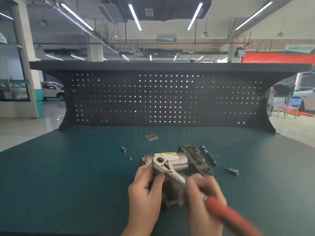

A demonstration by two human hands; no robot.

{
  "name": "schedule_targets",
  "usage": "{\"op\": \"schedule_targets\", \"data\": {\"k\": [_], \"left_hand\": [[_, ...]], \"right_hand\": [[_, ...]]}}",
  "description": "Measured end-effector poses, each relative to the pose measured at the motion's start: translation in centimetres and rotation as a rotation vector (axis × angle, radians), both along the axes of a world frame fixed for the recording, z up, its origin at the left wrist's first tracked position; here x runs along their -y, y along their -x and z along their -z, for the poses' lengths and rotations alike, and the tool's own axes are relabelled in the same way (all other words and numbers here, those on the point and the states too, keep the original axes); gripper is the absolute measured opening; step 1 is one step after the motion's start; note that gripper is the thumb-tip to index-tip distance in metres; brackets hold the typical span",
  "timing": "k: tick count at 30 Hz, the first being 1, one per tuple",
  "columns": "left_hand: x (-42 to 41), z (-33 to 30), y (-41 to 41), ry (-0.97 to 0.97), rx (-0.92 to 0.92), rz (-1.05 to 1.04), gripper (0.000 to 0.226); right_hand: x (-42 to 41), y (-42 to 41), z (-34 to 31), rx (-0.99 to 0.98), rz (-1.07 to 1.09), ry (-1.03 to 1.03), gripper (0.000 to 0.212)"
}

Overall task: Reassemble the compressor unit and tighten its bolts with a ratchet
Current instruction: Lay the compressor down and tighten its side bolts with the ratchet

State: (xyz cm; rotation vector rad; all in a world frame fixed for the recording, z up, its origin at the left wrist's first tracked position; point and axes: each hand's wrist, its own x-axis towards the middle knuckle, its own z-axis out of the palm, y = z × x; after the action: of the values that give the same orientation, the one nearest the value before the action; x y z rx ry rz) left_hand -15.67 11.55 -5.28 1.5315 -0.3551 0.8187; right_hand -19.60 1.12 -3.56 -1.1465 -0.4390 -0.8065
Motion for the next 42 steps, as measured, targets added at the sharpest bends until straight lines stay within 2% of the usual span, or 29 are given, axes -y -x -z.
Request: {"op": "schedule_targets", "data": {"k": [3,5,6,7,8,9,10,11,12,13,14,15,16,17,18,21,23,26,27,28,30,32,34,35,37,38,39,41,42], "left_hand": [[0.1,-0.3,0.0,-0.025,0.050,-0.044,0.017],[0.3,-0.2,0.0,-0.008,0.038,-0.035,0.022],[0.4,-0.1,0.0,0.013,0.016,-0.038,0.031],[0.3,0.1,-0.1,0.021,-0.019,-0.043,0.041],[0.4,0.2,-0.1,0.013,-0.054,-0.049,0.049],[0.4,0.3,-0.1,0.006,-0.076,-0.037,0.056],[0.5,0.3,0.1,0.018,-0.072,-0.013,0.062],[0.6,0.1,0.4,0.047,-0.046,0.024,0.059],[0.6,-0.1,0.5,0.086,-0.027,0.061,0.049],[0.6,-0.1,0.5,0.120,-0.023,0.077,0.040],[0.6,0.1,0.3,0.133,-0.037,0.065,0.037],[0.6,0.3,0.0,0.135,-0.052,0.036,0.040],[0.6,0.4,-0.2,0.130,-0.056,0.010,0.045],[0.6,0.4,-0.2,0.124,-0.041,-0.001,0.045],[0.7,0.1,-0.1,0.110,-0.006,-0.021,0.041],[0.8,-0.3,0.2,0.057,0.076,-0.096,0.027],[0.9,-0.1,0.1,0.070,0.070,-0.094,0.023],[0.9,0.4,-0.3,0.123,-0.012,-0.055,0.038],[0.9,0.6,-0.4,0.129,-0.036,-0.050,0.042],[0.9,0.6,-0.3,0.132,-0.043,-0.037,0.040],[0.7,0.5,-0.2,0.159,-0.042,0.014,0.027],[0.8,0.6,-0.3,0.197,-0.056,0.053,0.027],[0.8,0.7,-0.6,0.175,-0.022,-0.007,0.040],[0.8,0.5,-0.5,0.134,0.027,-0.053,0.038],[0.8,0.4,-0.3,0.048,0.106,-0.107,0.017],[0.8,0.6,-0.5,0.033,0.117,-0.126,0.013],[0.9,0.7,-0.6,0.041,0.120,-0.135,0.015],[1.0,0.6,-0.7,0.096,0.110,-0.106,0.020],[1.0,0.6,-0.6,0.119,0.091,-0.085,0.028]], "right_hand": [[3.3,-1.5,-1.4,-0.239,-0.513,-0.173,0.024],[2.3,-1.2,-1.5,-0.217,-0.401,-0.089,0.026],[0.8,-0.8,-0.9,-0.195,-0.211,-0.005,0.026],[-0.6,-0.3,-0.1,-0.180,-0.007,0.004,0.023],[-1.9,-0.1,0.9,-0.190,0.083,-0.053,0.022],[-2.7,0.3,1.4,-0.254,0.026,-0.102,0.027],[-3.0,0.4,1.6,-0.369,-0.211,-0.097,0.032],[-2.5,0.7,1.0,-0.521,-0.329,-0.023,0.035],[-2.1,0.7,1.1,-0.663,-0.240,-0.049,0.036],[-2.2,0.5,1.3,-0.680,-0.158,0.087,0.036],[-2.3,0.3,1.0,-0.590,-0.141,0.101,0.037],[-2.6,0.7,0.3,-0.367,-0.136,0.131,0.035],[-2.8,0.4,0.4,-0.252,-0.035,0.107,0.031],[-2.3,0.3,0.3,-0.197,-0.007,-0.025,0.026],[-1.1,-0.2,0.3,-0.166,-0.079,-0.130,0.025],[2.2,-1.4,-0.9,-0.304,-0.546,-0.447,0.025],[0.6,-0.7,-1.0,-0.269,-0.484,-0.377,0.026],[-2.1,0.6,0.3,-0.194,-0.046,-0.112,0.042],[-2.7,0.6,0.6,-0.276,-0.044,-0.007,0.054],[-2.9,0.9,0.0,-0.400,-0.142,0.088,0.067],[-3.5,0.9,-0.7,-0.548,-0.294,0.207,0.084],[-3.6,1.2,-1.1,-0.382,-0.133,0.197,0.071],[-2.8,0.8,-1.1,-0.180,0.043,-0.076,0.033],[-1.9,0.2,-1.4,-0.174,-0.076,-0.208,0.027],[1.2,-1.4,-2.1,-0.296,-0.448,-0.399,0.019],[2.7,-1.6,-2.5,-0.348,-0.562,-0.398,0.015],[2.8,-1.7,-2.4,-0.364,-0.562,-0.364,0.014],[0.6,-0.7,-1.4,-0.296,-0.366,-0.220,0.023],[-0.8,0.1,-0.1,-0.243,-0.166,-0.160,0.024]]}}
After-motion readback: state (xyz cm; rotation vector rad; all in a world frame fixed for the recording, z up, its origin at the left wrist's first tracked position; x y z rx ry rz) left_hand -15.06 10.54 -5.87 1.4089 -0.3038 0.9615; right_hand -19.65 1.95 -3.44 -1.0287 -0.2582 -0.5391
